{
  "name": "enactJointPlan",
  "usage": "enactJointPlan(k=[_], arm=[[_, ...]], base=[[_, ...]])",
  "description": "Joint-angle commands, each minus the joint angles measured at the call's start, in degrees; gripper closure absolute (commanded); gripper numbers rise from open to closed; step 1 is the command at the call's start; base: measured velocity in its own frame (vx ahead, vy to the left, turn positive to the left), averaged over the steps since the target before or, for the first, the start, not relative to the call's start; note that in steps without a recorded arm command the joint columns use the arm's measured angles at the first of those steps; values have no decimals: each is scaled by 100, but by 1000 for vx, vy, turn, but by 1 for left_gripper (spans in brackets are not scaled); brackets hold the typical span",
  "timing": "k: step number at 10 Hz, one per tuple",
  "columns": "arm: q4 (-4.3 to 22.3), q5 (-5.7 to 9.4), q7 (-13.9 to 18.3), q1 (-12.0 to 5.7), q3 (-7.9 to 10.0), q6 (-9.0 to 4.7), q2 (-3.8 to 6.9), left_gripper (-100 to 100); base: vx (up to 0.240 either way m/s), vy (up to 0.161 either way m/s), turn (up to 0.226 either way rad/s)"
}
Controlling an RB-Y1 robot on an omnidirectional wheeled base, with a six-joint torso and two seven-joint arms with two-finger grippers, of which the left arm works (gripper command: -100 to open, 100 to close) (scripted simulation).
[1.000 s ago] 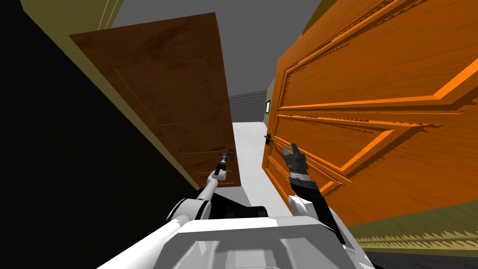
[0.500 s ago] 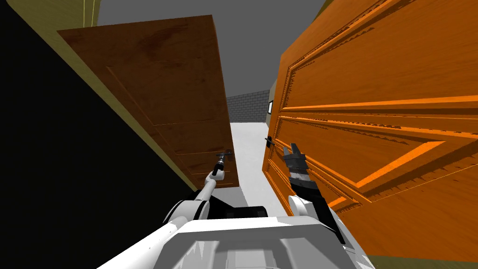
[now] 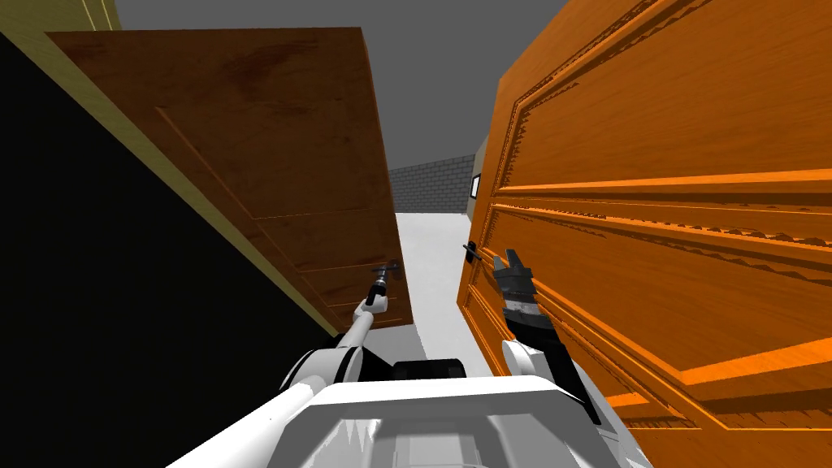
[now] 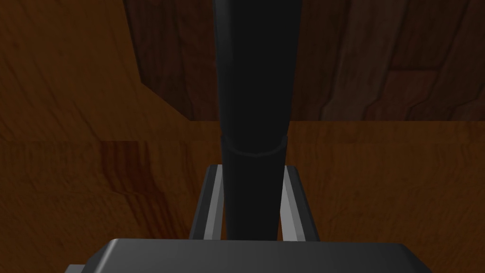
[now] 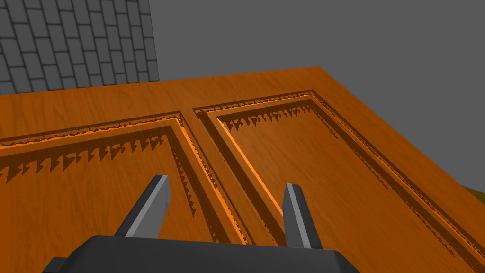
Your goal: Push the door open
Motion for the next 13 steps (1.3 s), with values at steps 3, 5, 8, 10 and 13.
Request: enactJointPlan(k=[3,5,8,10,13], arm=[[9,63,-68,-20,216,-2,75,100],[12,81,-87,-17,276,-2,86,100],[50,96,-142,-23,304,-20,109,100],[66,107,-204,-44,318,-32,95,100],[93,126,-313,-82,342,-52,60,100]], base=[[150,-142,74],[159,-95,48],[123,15,84],[193,21,118],[212,65,148]])
